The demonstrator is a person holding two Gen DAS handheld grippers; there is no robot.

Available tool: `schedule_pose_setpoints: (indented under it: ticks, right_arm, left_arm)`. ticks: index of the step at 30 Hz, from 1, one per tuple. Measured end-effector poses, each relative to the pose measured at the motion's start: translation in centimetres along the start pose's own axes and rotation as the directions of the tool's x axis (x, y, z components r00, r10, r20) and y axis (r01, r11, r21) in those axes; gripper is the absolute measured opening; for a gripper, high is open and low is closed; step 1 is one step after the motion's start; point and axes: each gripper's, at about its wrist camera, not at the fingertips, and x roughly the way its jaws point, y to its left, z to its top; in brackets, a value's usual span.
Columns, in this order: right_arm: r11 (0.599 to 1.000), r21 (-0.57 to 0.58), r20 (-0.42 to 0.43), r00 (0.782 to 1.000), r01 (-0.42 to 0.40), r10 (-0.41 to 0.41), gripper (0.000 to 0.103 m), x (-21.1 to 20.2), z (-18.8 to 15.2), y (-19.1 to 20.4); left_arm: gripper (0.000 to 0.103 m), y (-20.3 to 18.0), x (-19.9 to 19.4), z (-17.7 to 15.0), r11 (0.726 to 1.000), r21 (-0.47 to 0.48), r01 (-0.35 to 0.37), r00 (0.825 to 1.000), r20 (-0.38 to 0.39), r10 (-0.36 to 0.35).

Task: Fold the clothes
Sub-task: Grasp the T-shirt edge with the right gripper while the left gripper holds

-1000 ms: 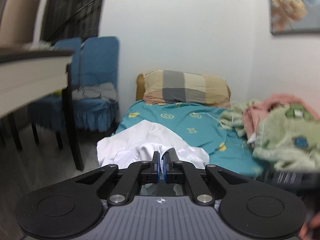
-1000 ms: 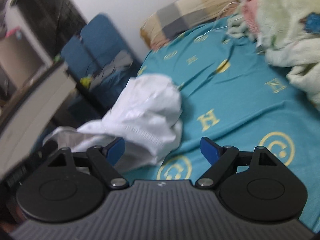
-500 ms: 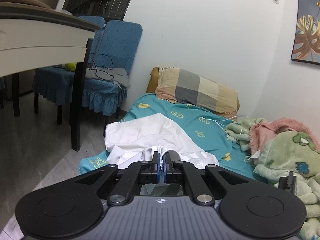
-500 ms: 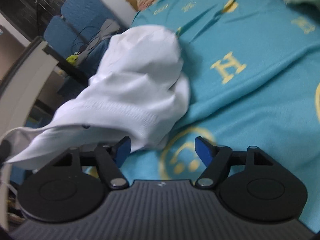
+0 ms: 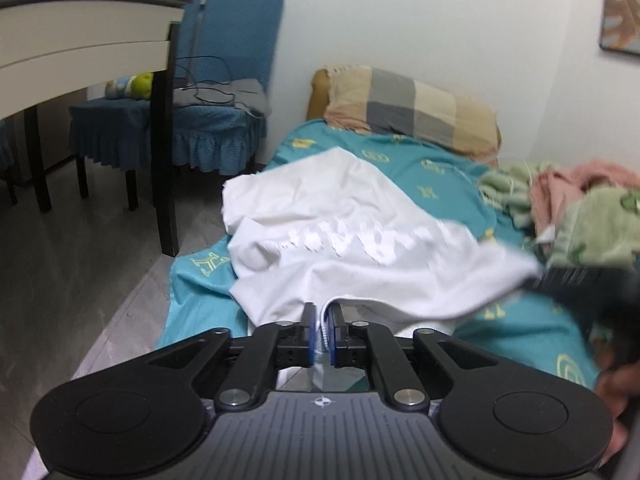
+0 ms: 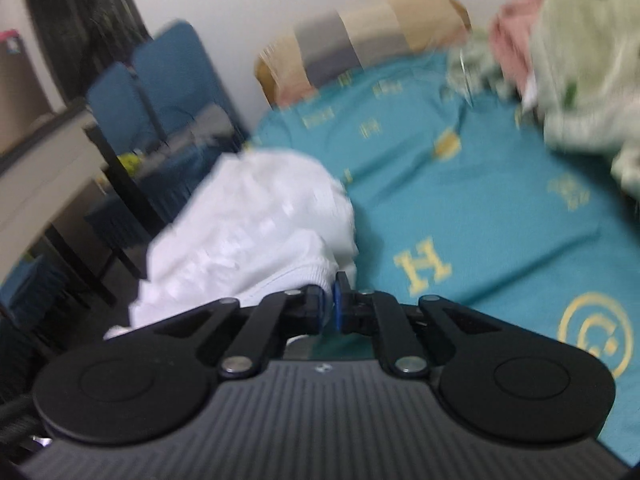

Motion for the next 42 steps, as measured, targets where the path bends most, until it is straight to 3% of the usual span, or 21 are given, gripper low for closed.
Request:
schedule_pose_setpoints:
  ticks: [8, 13, 19, 21, 23, 26, 28, 29, 30, 32, 37, 40, 42]
  right_arm:
    - [0.996, -0.04, 0.137, 0.987, -0.08, 0.085, 0.004, -6.5, 2.5, 0.4]
    - [0.998, 0.039, 0.042, 0.998, -0.057, 0.055, 0.004, -5.3, 2.6, -1.6]
    - [0.992, 0.104, -0.096, 0.992, -0.07, 0.08, 0.007, -3.2, 2.1, -3.1]
    - [0.994, 0.086, -0.128, 0.989, -0.07, 0.08, 0.008, -2.5, 1.8, -3.1]
    - [0.997, 0.05, -0.156, 0.985, -0.066, 0.073, 0.008, -1.9, 1.5, -2.7]
    - [0.998, -0.02, -0.187, 0.981, -0.064, 0.059, 0.012, -1.4, 0.8, -1.7]
    - [0.996, -0.08, -0.189, 0.981, -0.051, 0.035, 0.035, -1.4, 0.3, -1.0]
    - [0.992, -0.11, -0.184, 0.982, -0.058, 0.037, 0.054, -1.5, 0.1, -0.6]
    - [0.988, -0.14, -0.178, 0.983, -0.064, 0.039, 0.066, -1.5, -0.1, -0.2]
    - [0.973, -0.213, -0.176, 0.983, -0.086, 0.048, 0.067, -1.6, -0.6, 1.0]
    - [0.899, -0.418, -0.166, 0.984, -0.127, 0.062, 0.065, -1.7, -2.6, 4.3]
    - [0.866, -0.491, -0.128, 0.991, -0.093, 0.034, 0.065, -1.2, -3.5, 5.5]
    - [0.89, -0.455, -0.079, 0.997, -0.014, -0.025, 0.065, -0.4, -3.4, 5.0]
  left_arm:
    - [0.033, -4.1, -0.1, -1.9, 0.973, 0.233, -0.005, 1.0, -0.029, 0.012]
    - [0.035, -6.1, 1.6, -3.4, 0.918, 0.391, -0.059, 0.996, -0.045, 0.083]
    - [0.036, -6.6, 4.0, -3.8, 0.886, 0.452, -0.108, 0.991, -0.027, 0.134]
    - [0.033, -6.5, 4.5, -3.6, 0.887, 0.448, -0.113, 0.992, -0.005, 0.128]
    - [0.009, -6.1, 4.2, -3.0, 0.903, 0.416, -0.107, 0.994, 0.016, 0.111]
    - [0.005, -4.9, 2.3, -1.5, 0.942, 0.326, -0.085, 0.995, 0.073, 0.065]
    - [0.005, -4.1, 0.1, -0.4, 0.963, 0.263, -0.058, 0.991, 0.128, 0.025]
    - [0.005, -3.8, -1.0, 0.2, 0.971, 0.235, -0.043, 0.988, 0.157, 0.006]
    - [0.005, -3.6, -2.2, 0.6, 0.976, 0.218, -0.029, 0.983, 0.185, -0.012]
    - [0.004, -3.3, -3.9, 1.2, 0.979, 0.204, -0.012, 0.973, 0.228, -0.036]
    - [0.004, -2.9, -5.1, 1.7, 0.984, 0.178, 0.01, 0.969, 0.243, -0.054]
    - [0.004, -2.5, -5.1, 1.9, 0.989, 0.149, 0.013, 0.97, 0.239, -0.049]
    - [0.005, -2.1, -4.8, 1.8, 0.992, 0.127, 0.007, 0.972, 0.232, -0.037]
